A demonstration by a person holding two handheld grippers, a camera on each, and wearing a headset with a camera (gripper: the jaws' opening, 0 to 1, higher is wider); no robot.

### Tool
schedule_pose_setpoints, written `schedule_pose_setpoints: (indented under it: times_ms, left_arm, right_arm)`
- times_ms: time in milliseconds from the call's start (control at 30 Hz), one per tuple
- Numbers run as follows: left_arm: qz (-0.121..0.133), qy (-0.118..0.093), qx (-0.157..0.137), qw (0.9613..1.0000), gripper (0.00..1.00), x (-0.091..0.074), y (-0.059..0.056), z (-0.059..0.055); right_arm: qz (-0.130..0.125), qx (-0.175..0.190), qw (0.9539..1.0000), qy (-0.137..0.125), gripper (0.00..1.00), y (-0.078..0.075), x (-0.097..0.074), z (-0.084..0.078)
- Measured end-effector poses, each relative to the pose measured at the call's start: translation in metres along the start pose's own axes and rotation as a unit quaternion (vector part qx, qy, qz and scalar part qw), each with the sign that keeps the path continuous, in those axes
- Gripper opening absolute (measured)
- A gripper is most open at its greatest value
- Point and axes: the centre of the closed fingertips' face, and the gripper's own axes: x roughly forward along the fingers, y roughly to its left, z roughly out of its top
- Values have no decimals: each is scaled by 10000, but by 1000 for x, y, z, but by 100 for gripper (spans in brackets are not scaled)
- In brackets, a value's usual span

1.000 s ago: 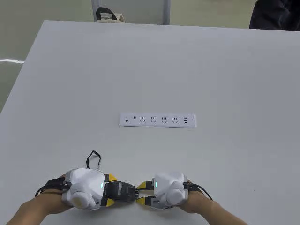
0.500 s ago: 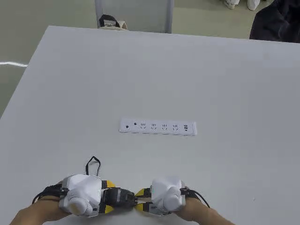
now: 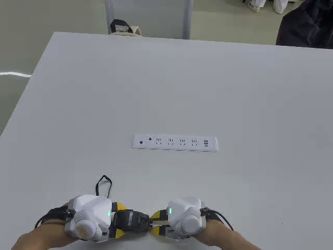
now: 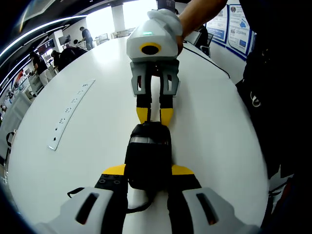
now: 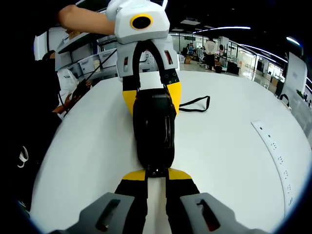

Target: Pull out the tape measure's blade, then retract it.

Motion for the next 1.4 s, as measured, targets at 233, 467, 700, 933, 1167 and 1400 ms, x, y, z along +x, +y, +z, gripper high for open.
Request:
schedule_pose_setpoints:
  times_ms: [233, 467, 700, 933, 1167, 1400]
  left_arm:
    - [20, 18, -91, 10000, 26, 0, 0, -4]
    - [33, 31, -129, 9999, 26, -1, 0, -5]
    - [31, 37, -124, 9999, 26, 1, 0, -6]
    - [35, 49, -125, 9999, 26, -2, -1, -3]
    - [41, 67, -136, 9999, 26, -4, -1, 0]
    - [45, 81, -129, 9999, 26, -3, -1, -3]
  right_arm:
    - [-1, 24, 10000, -34, 11, -1, -1, 3]
    - [-9, 34, 10000, -40, 11, -1, -5, 4]
    - [-29, 49, 10000, 12, 11, 0, -12, 0]
    - [-37, 44, 10000, 31, 11, 0, -17, -3]
    - [-39, 38, 10000, 44, 11, 0, -25, -5]
    - [-36, 90, 9999, 64, 11, 1, -34, -11]
